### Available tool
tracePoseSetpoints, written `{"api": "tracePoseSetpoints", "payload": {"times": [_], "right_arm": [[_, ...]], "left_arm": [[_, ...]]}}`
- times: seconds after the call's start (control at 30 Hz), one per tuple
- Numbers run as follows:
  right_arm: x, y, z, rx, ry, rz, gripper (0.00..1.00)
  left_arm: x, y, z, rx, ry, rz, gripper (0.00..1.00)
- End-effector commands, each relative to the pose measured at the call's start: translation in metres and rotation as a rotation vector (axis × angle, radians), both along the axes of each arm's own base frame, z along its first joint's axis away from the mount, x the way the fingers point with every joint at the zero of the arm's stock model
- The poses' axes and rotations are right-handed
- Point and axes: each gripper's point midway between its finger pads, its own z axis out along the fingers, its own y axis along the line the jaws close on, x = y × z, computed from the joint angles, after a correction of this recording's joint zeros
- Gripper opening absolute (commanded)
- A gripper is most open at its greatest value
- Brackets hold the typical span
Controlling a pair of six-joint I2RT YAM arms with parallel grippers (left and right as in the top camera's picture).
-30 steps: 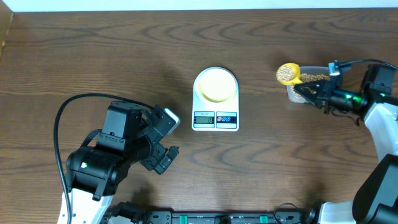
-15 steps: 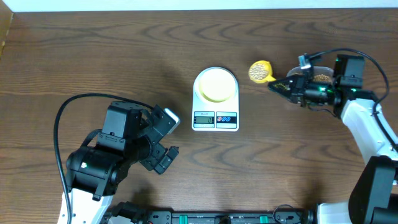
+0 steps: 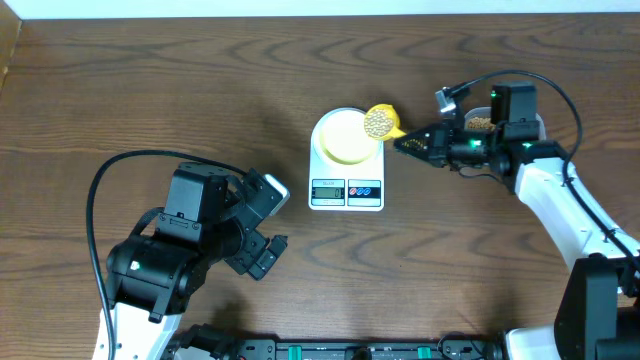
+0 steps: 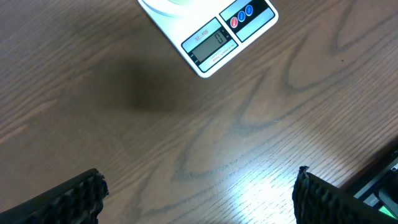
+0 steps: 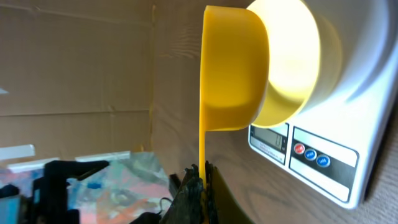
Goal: Scoop item into bowl and weigh 50g on scale
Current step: 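Carry the filled scoop with the right gripper over the yellow bowl, then tilt the scoop to pour soybeans into the yellow bowl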
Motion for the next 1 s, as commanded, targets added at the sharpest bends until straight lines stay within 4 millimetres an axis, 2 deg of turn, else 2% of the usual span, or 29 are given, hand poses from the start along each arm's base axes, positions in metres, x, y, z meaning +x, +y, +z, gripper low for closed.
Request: {"api": "tracePoseSetpoints", "payload": {"times": [0.0, 0.2, 0.3, 0.43, 0.63, 0.7, 0.97], "right_arm": [[0.000, 0.012, -0.007, -0.048, -0.025, 0.005, 0.01], [0.001, 0.027, -0.012, -0.122, -0.148, 0.046, 0.01], [-0.003, 0.037, -0.015, -0.175, -0.271, 0.117, 0.01], [-0.008, 0.045, -0.016, -0.197, -0.343, 0.173, 0.01], [0.002, 0.037, -0.027, -0.295, -0.362, 0.127, 0.01], [0.002, 0.037, -0.028, -0.321, -0.440, 0.167, 0.01], [0.008, 0.032, -0.032, -0.399, -0.554, 0.205, 0.01]], "left_arm": [[0.004, 0.001, 0.011, -0.001, -0.031, 0.004, 0.98], [0.004, 0.001, 0.011, -0.001, -0.031, 0.005, 0.98], [0.004, 0.001, 0.011, -0.001, -0.031, 0.004, 0.98], [0.004, 0.001, 0.011, -0.001, -0.031, 0.004, 0.98], [0.004, 0.001, 0.011, -0.001, -0.031, 0.004, 0.98], [0.004, 0.001, 0.011, -0.001, -0.031, 0.004, 0.98], [0.004, 0.001, 0.011, -0.001, -0.031, 0.004, 0.98]]}}
